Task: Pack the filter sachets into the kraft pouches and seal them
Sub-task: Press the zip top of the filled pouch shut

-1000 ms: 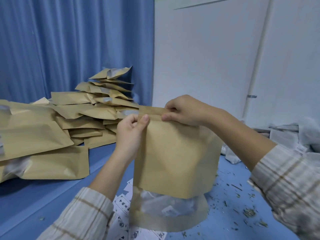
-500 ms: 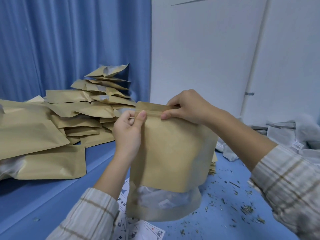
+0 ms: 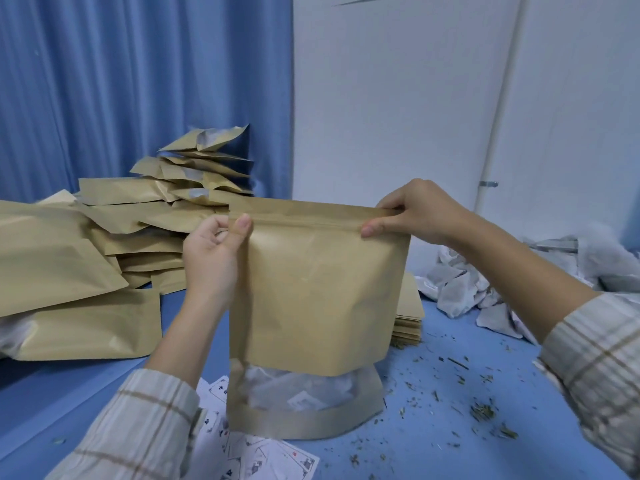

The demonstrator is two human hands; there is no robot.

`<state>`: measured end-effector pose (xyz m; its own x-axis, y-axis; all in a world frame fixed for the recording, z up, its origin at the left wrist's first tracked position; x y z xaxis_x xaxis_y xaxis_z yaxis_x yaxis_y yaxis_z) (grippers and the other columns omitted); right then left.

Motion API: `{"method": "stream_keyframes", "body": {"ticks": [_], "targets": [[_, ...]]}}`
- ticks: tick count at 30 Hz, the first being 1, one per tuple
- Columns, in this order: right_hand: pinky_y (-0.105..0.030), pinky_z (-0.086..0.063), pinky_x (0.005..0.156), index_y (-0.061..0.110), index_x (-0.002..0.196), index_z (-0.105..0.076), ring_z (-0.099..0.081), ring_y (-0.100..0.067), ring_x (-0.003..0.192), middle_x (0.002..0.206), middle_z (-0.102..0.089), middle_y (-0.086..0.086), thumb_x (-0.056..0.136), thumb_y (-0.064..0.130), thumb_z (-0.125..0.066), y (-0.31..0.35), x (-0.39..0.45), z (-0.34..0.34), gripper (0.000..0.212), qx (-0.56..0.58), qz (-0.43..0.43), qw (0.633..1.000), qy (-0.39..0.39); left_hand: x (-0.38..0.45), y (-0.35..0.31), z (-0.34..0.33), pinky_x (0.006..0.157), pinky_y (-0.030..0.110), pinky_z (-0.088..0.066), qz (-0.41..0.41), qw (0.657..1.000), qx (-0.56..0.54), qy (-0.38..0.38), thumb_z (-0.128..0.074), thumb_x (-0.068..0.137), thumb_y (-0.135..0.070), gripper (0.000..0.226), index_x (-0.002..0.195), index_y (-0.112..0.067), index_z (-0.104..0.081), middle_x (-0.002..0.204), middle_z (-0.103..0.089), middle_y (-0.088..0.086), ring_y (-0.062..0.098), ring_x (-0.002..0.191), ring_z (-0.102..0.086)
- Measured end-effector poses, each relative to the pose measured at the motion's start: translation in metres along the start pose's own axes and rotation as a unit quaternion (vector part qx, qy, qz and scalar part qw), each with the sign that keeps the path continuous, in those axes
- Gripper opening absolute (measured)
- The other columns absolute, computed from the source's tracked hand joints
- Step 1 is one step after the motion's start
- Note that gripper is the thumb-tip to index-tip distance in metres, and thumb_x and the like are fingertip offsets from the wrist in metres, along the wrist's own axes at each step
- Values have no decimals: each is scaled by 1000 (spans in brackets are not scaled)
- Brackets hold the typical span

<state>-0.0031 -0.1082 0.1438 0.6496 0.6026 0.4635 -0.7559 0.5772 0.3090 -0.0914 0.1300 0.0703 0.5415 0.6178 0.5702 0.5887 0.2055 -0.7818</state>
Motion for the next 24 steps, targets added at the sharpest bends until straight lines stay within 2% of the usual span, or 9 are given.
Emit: {"method": "stream_keyframes", "body": {"ticks": [3, 6, 11, 14, 16, 18, 20, 22, 24], "targets": [[-21, -20, 47, -1, 64, -59, -29, -7, 50, 51, -35, 3, 66, 50, -74, -8, -4, 6, 53, 2, -8, 1000, -13, 2, 4, 1, 51, 5, -34, 3, 1000, -3, -3, -63, 90, -21, 25, 69, -17, -51, 46, -31, -9, 2, 45, -25], [-21, -15, 46, -5, 60, -46, -24, -9, 50, 48, -24, 7, 66, 49, -74, -16, -9, 11, 61, 24, -10, 999, -42, 2, 7, 0, 48, 8, -32, 1, 1000, -11, 3, -63, 90, -22, 25, 69, -17, -51, 47, -32, -9, 2, 46, -24], [-20, -19, 49, -6, 67, -59, -27, -7, 52, 57, -32, -3, 62, 50, -75, -34, -15, 8, 58, 84, -42, 994, -64, 2, 11, -6, 51, 8, -34, 2, 1000, -12, 15, -62, 90, -25, 23, 72, -17, -50, 59, -36, 5, 10, 56, -29], [-10, -30, 45, 8, 66, -68, -42, -1, 48, 50, -49, 8, 61, 47, -78, -44, -20, 0, 40, 147, -76, 983, -83, -2, 13, -11, 50, 4, -32, -9, 999, -22, 21, -61, 91, -24, 25, 70, -18, -48, 44, -33, -15, 0, 45, -25], [-8, -45, 53, 17, 72, -71, -57, 3, 57, 62, -64, 13, 64, 38, -79, -53, -24, -7, 25, 223, -89, 965, -108, -6, 17, -12, 51, 6, -33, -7, 998, -36, 44, -63, 88, -29, 21, 73, -21, -50, 46, -39, -15, -1, 46, -31], [-14, -54, 61, 22, 87, -69, -66, 2, 69, 77, -71, 11, 70, 26, -78, -63, -32, -19, 20, 326, -97, 932, -124, -14, 29, -15, 57, 10, -44, 38, 992, -42, 113, -75, 72, -36, 26, 84, -22, -58, 61, -61, -13, 0, 56, -52], [-15, -54, 60, 24, 100, -62, -69, -1, 77, 86, -73, 11, 70, 23, -76, -72, -44, -46, 33, 418, -107, 897, -95, -28, 55, -16, 68, 22, -53, 134, 971, -22, 195, -91, 52, -34, 57, 99, -20, -63, 87, -73, -7, 8, 77, -68], [-20, -55, 69, 22, 110, -57, -68, -8, 91, 100, -72, 6, 62, 30, -79, -81, -59, -82, 54, 464, -138, 874, -42, -46, 81, -10, 73, 28, -54, 217, 947, 31, 236, -92, 41, -37, 73, 106, -21, -63, 97, -74, -3, 14, 87, -70], [-28, -55, 78, 21, 116, -55, -66, -12, 100, 109, -69, 5, 57, 41, -80, -88, -75, -120, 67, 453, -169, 875, 10, -60, 97, -4, 67, 22, -54, 250, 934, 40, 250, -93, 44, -31, 68, 104, -20, -63, 97, -74, -1, 15, 87, -71]]}}
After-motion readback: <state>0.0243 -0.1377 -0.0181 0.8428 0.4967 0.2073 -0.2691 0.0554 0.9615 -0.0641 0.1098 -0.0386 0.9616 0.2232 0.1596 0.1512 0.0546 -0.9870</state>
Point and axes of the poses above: each hand's wrist, its own x-axis towards the middle knuckle, its own z-axis out of the back of the hand, y = z × x, the point moved 7 cm from there along x, towards the middle knuckle
